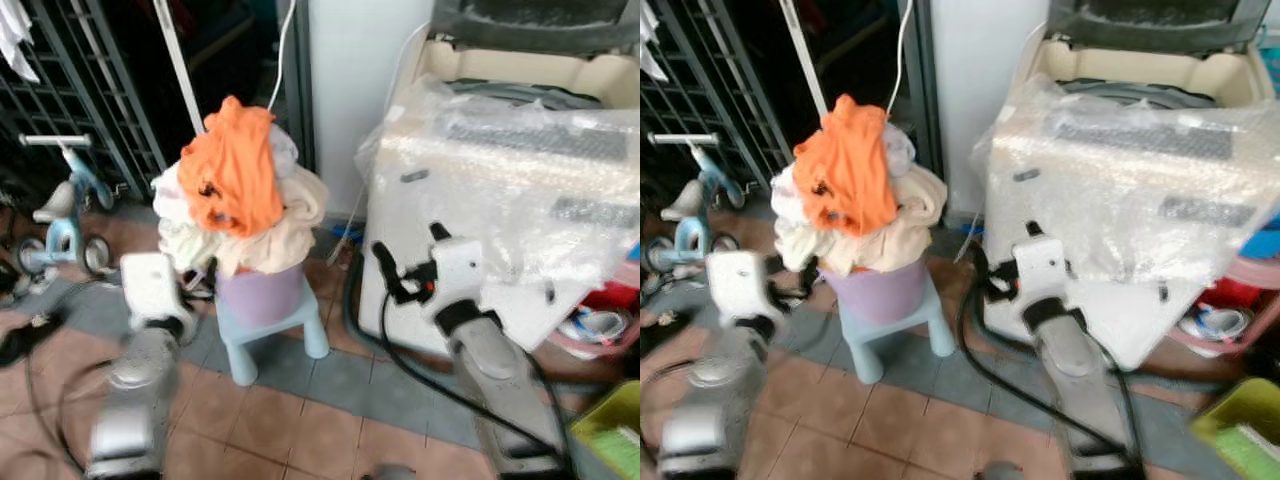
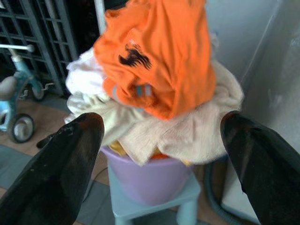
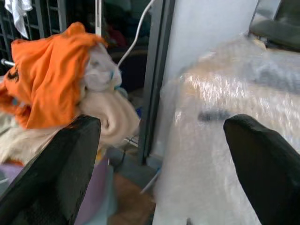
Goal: Clothes washing
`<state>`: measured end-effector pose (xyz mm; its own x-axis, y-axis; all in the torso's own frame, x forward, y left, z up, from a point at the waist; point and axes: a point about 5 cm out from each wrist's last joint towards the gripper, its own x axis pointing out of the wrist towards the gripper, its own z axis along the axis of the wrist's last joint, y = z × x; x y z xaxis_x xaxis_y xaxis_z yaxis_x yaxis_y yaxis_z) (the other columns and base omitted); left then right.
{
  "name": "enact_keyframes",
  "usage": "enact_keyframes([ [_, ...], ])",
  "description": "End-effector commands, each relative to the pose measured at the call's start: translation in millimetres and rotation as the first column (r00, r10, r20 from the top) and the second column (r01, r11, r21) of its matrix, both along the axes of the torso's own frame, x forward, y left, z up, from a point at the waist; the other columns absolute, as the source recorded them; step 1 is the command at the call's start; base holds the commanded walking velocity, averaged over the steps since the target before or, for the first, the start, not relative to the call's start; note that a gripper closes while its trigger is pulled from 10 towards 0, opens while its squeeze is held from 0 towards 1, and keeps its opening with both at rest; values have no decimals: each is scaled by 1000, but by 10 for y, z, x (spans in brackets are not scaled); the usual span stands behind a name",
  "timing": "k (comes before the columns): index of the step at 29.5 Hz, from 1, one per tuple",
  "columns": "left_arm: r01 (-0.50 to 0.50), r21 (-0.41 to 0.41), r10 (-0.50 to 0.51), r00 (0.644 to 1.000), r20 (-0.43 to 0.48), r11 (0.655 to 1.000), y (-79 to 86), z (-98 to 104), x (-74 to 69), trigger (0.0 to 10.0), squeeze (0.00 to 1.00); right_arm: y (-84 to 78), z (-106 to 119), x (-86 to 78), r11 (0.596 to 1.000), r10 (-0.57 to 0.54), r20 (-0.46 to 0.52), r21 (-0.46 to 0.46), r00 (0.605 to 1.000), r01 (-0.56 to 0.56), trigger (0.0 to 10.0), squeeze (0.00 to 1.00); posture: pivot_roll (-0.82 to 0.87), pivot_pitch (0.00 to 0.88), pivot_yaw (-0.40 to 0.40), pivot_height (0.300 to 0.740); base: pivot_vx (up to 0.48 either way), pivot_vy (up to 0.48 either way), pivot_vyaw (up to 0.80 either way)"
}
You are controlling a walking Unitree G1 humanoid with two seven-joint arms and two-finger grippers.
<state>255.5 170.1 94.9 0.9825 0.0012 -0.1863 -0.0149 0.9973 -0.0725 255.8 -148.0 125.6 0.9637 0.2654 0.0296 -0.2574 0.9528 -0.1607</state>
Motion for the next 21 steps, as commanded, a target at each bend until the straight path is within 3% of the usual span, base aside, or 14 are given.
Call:
enact_keyframes([
  [1, -45, 17, 46, 999, -6, 999, 122, 8, -3, 10000, 0, 170, 63, -10, 996, 93, 37, -6, 995, -93, 10000, 0, -80, 0, 45, 740, 300, 375, 788],
  [14, -70, 43, 70, 997, 19, 997, 126, 97, 65, 10000, 0, 243, 45, 141, 990, 134, 35, -37, 990, -133, 10000, 0, -43, 0, 41, 740, 65, 415, 781],
  [21, -74, 54, 72, 997, 24, 996, 133, 118, 56, 10000, 0, 240, 55, 233, 996, 82, 41, -22, 996, -81, 10000, 0, -45, 0, 47, 740, 108, 402, 0],
])
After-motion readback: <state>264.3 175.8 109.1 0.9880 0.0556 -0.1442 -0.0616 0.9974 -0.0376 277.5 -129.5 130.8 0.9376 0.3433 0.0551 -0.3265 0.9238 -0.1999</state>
